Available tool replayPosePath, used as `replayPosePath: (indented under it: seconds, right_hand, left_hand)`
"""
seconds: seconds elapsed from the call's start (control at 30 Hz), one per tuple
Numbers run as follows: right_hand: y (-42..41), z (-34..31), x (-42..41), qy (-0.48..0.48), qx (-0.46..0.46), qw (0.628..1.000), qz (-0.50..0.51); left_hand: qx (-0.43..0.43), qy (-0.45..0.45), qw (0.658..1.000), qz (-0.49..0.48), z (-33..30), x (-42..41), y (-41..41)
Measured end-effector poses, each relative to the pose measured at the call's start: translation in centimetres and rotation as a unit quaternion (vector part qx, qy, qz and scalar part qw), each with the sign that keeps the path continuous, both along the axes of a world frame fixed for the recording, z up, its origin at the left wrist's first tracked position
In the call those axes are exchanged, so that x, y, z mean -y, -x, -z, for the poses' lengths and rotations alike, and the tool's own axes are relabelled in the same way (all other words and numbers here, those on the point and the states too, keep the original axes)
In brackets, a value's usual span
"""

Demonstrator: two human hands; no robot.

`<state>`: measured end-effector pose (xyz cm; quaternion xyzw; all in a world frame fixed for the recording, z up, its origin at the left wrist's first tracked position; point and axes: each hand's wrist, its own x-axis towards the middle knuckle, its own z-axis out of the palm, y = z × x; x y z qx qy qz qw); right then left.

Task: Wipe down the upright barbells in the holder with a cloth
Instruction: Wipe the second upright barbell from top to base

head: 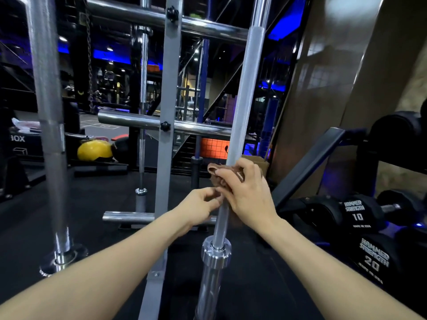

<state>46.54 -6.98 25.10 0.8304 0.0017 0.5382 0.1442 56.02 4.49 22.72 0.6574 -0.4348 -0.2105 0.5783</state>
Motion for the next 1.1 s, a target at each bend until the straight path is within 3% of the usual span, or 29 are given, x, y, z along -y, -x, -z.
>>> replayPosePath:
  seconds: [0.17, 0.33, 0.43, 0.6, 0.8, 0.9, 1.0, 1.1]
  right_hand:
    - [-0.9, -8.0, -0.7, -0.02, 0.089, 0.995, 0.038]
    - [-0.1, -1.5, -1.4, -0.016, 0.03, 0.998, 0.062]
    - [1.1, -2.2, -2.0, 0.01, -0.027, 0.996, 0.08]
    - [0.3, -8.8, -3.0, -0.01, 0.041, 0.99, 0.134]
    - [0.5, -0.4, -3.7, -0.003, -0.057, 0.987, 0.148]
    - [0.9, -2.5, -3.9, -0.031, -0.055, 0.989, 0.13]
    - [1.3, -5.5, -3.0, -0.055, -0.005, 0.992, 0.115]
    - [1.0, -3.6, -1.8, -0.113, 0.02, 0.993, 0.04]
  left_hand:
    - [0.061, -0.016, 0.996, 0.061, -2.0, 0.1, -0.8]
    - [0.065, 0.001, 0.991, 0.115, -1.9, 0.7, -1.4]
    - [0.083, 0.005, 0.992, 0.092, -1.4, 1.2, -1.7]
    - [0.136, 0.011, 0.989, 0.054, -0.8, 1.6, -1.3]
    - [0.22, -0.01, 0.974, -0.048, -0.8, 1.5, -1.0]
    - [0.193, 0.014, 0.981, -0.026, -0.4, 1.7, -1.2]
    - [0.089, 0.072, 0.992, 0.052, -0.1, 1.7, -1.4]
    - [0.058, 0.091, 0.991, 0.077, 0.4, 1.4, -1.8]
